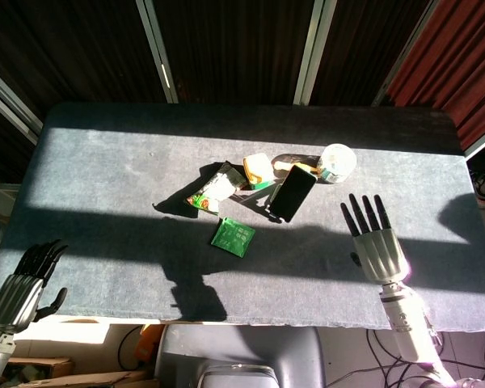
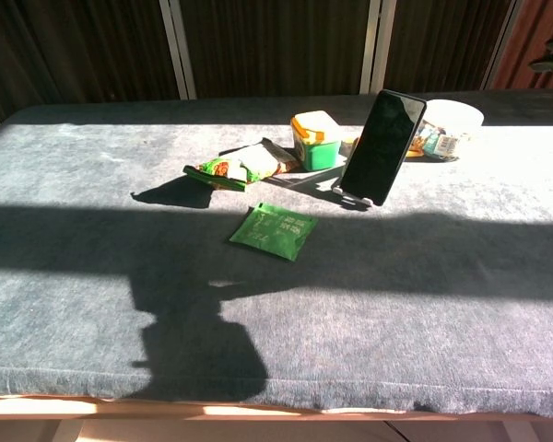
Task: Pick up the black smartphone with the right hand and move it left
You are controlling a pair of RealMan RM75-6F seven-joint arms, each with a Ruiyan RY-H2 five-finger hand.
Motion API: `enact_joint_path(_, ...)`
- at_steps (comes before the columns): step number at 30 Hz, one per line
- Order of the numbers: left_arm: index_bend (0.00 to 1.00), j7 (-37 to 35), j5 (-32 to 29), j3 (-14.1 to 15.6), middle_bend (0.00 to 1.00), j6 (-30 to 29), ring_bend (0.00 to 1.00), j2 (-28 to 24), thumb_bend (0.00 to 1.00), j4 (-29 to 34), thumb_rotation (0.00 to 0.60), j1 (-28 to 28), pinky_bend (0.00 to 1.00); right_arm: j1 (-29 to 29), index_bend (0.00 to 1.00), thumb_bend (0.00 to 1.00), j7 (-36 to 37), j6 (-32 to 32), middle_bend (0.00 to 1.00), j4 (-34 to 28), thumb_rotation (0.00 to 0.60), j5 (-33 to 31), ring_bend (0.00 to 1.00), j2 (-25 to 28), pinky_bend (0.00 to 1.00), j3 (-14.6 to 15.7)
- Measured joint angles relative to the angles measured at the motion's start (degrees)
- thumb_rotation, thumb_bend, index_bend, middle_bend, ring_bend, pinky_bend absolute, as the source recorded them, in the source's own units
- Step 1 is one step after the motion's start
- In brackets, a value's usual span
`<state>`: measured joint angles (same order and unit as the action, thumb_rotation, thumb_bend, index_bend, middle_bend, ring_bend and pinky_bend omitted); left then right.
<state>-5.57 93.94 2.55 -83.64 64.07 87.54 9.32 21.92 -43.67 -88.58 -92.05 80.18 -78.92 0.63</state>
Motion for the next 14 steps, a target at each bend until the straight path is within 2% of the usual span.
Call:
enact_joint_path(4,0.0,0.8,0.2,-0.4,0.0,-1.7,0.0,0.7,0.4,-0.4,0.6,-0.6,0.0,-6.4,0.0,0.13,14.4,-2.9,0.0,2.4,0.6,0.5,0.0,1.7,0.0,2.2)
enact_joint_path(7,0.0,1.1,0.1,-0.7,0.0,-2.4,0.0,1.1,0.4,-0.8,0.6,-1.0,0.0,-10.5,0.0,0.13,20.5,-4.0,0.0,4.5,0.6,0.5,0.0,3.0,0.0,2.8)
enact_joint_path(14,0.0,1.1,0.4,-0.6,0.0,-2.6,0.0,1.2,0.4,-1.0,0.6,-1.3,0.0,-12.4,0.0,0.13,22.6,-3.2,0.0,5.3,0.6,2.5,0.0,4.0,0.0,2.8)
